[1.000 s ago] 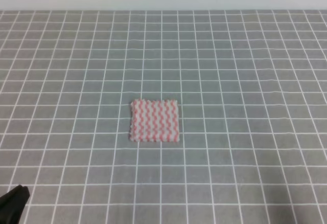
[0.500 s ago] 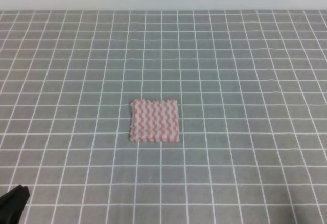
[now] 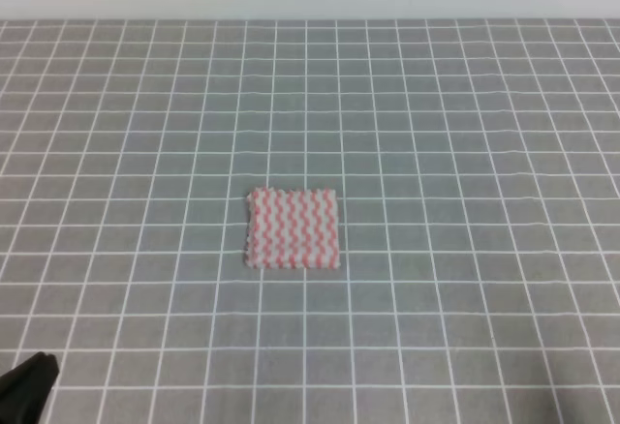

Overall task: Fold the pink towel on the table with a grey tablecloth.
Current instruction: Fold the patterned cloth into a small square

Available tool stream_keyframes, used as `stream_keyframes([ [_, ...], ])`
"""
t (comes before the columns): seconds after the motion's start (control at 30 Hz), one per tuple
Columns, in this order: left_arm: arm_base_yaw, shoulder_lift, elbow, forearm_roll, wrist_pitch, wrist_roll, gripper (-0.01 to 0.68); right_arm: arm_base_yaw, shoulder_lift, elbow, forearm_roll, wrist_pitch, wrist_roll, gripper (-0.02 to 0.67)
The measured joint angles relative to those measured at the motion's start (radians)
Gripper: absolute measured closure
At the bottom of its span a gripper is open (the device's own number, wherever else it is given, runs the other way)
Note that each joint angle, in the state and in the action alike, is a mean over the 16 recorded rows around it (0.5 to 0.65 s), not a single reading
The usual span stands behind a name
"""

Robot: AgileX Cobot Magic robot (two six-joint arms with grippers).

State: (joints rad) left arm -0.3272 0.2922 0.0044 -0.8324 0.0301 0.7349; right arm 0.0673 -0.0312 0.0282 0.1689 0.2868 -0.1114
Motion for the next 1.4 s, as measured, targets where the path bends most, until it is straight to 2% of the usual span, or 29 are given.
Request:
stream_keyframes([
  [0.2, -0.011, -0.004, 0.000, 0.026, -0.008, -0.016, 0.677, 0.000, 0.000, 0.000, 0.000, 0.000, 0.000, 0.664],
  [0.37, 0.007, -0.038, 0.000, 0.140, -0.002, -0.110, 0.677, 0.000, 0.000, 0.000, 0.000, 0.000, 0.000, 0.664],
  [0.5, 0.051, -0.101, 0.000, 0.277, 0.026, -0.228, 0.677, 0.000, 0.000, 0.000, 0.000, 0.000, 0.000, 0.664],
  [0.8, 0.199, -0.262, 0.000, 0.536, 0.180, -0.458, 0.677, 0.000, 0.001, -0.001, 0.000, 0.001, 0.000, 0.664],
  [1.03, 0.268, -0.309, 0.000, 0.565, 0.288, -0.481, 0.676, 0.000, 0.003, -0.004, 0.001, 0.003, 0.000, 0.664],
  [1.4, 0.280, -0.308, 0.000, 0.568, 0.329, -0.481, 0.676, -0.001, 0.005, -0.007, 0.001, 0.006, 0.000, 0.664],
])
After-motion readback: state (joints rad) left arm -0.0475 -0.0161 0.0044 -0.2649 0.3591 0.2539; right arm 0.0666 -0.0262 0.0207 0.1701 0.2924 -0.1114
